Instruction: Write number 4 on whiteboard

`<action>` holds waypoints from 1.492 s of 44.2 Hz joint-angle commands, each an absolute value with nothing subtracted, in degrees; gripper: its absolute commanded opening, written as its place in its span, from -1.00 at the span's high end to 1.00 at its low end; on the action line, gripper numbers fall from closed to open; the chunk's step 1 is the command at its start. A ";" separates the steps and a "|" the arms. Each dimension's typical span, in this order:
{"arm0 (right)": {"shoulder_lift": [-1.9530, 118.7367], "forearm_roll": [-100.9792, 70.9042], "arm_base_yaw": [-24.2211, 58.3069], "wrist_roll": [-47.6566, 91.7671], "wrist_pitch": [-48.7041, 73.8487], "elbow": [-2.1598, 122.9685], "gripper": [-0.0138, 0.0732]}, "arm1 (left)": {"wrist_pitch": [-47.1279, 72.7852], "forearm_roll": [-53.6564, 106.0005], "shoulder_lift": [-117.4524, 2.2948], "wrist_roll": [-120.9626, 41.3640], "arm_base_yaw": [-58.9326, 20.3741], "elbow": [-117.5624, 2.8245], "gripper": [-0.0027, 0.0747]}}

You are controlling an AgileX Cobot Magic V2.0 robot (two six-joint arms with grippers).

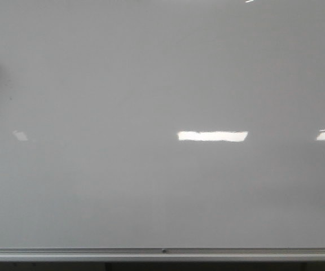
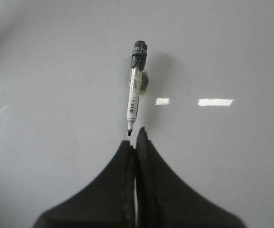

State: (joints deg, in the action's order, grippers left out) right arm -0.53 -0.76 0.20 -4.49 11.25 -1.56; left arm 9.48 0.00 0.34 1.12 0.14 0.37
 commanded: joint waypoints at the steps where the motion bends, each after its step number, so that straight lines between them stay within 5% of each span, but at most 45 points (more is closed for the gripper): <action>1: -1.68 -0.46 -0.20 -4.16 6.57 -0.71 0.83 | 4.48 0.00 1.11 1.68 -0.23 0.68 0.98; 66: -1.68 -0.99 -0.20 -4.26 3.26 -0.39 0.83 | 0.80 -0.73 1.11 1.68 -0.23 0.68 0.98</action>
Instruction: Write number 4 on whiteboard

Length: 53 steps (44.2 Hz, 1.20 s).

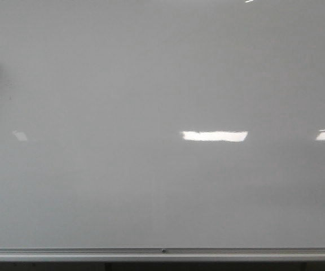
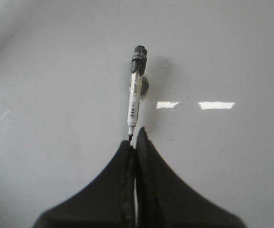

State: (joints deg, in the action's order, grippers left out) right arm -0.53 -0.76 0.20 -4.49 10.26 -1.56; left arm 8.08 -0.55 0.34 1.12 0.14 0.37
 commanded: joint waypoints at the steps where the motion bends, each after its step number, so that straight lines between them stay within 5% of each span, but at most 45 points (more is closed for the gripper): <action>1: -1.68 -1.46 -0.20 -4.27 3.00 -0.14 0.83 | -0.67 -0.73 1.11 1.68 -0.23 0.68 0.98; 10: -1.33 -2.14 -0.20 -4.27 9.59 10.69 0.83 | -7.08 0.62 0.89 1.68 -0.23 -4.91 0.98; 20: 8.86 -2.14 -0.20 -4.27 20.94 25.68 0.83 | 6.96 -0.48 -8.53 1.68 -0.23 -17.71 0.98; 36: 19.36 -2.14 -0.20 -4.27 22.66 29.78 0.70 | 7.96 -0.48 -22.91 -1.29 -0.23 -22.65 0.92; 41: 19.36 -2.14 -0.20 -4.27 22.53 29.78 0.27 | 7.89 -0.48 -22.91 -1.29 -0.23 -22.42 0.45; 48: 19.36 -2.14 -0.20 -4.22 22.53 29.78 -0.37 | 6.57 -0.48 -22.91 -1.29 -0.23 -22.29 -0.64; 53: 19.36 -2.14 -0.20 -4.22 22.53 29.78 -0.52 | 5.11 0.00 -22.91 -1.29 -0.23 -22.29 -0.86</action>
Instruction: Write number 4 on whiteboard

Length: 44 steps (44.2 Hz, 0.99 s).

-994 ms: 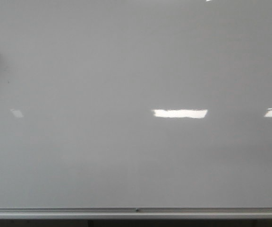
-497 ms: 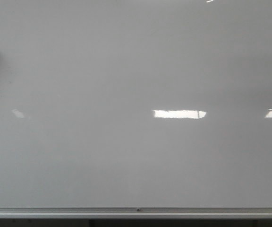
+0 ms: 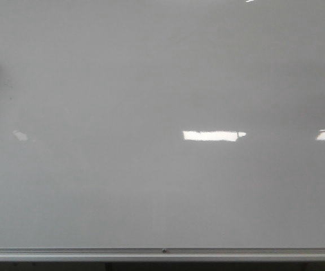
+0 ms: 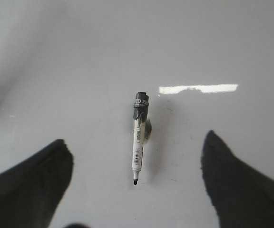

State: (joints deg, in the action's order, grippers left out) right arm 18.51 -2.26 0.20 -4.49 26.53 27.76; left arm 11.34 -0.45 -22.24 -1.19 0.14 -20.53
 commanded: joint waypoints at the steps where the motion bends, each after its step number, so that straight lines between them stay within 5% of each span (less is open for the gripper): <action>1: 19.36 -2.14 -0.20 -4.22 22.53 29.78 -0.53 | 4.91 0.00 -22.91 -1.29 -0.23 -22.29 -0.86; 8: 19.36 -2.14 -0.20 -4.22 22.35 29.78 -0.53 | 5.04 -1.01 -26.15 -1.37 -0.82 -23.14 -0.86; 21: 19.36 -2.14 -0.20 -4.22 22.10 29.78 -0.53 | 3.18 -2.79 -51.81 -2.38 -0.82 -31.22 -0.86; 44: 19.36 -2.14 -0.20 -4.22 22.04 29.78 -0.53 | -16.01 -5.99 -84.05 -2.38 2.85 -38.05 -0.85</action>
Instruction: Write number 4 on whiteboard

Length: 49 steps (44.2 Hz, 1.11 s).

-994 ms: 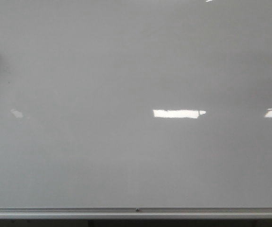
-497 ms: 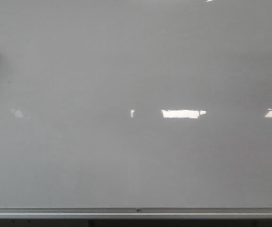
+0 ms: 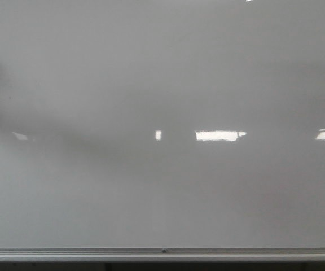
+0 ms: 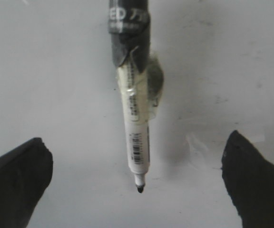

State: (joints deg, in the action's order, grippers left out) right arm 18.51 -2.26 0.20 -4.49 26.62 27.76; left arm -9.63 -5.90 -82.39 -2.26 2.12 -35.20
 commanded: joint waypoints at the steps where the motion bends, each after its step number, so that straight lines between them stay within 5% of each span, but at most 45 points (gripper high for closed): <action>1: 19.36 -2.14 -0.20 -4.22 22.04 29.78 -0.53 | -16.34 -5.99 -84.87 -2.38 2.85 -38.26 -0.86; 21: 19.36 -2.14 -0.20 -4.22 22.09 29.78 -0.53 | -22.43 -5.99 -92.20 -2.38 2.61 -40.78 -0.82; 27: 19.36 -2.14 -0.20 -4.22 22.05 29.78 -0.53 | -22.55 -5.99 -92.33 -2.38 2.61 -40.78 -0.46; 40: 19.36 -2.14 -0.20 -4.22 22.05 29.78 -0.53 | -21.80 -6.08 -92.05 -2.38 2.61 -40.78 0.98; 49: 19.36 -2.14 -0.20 -4.22 22.05 29.78 -0.53 | -12.60 -8.57 -87.44 -2.38 1.12 -41.02 0.98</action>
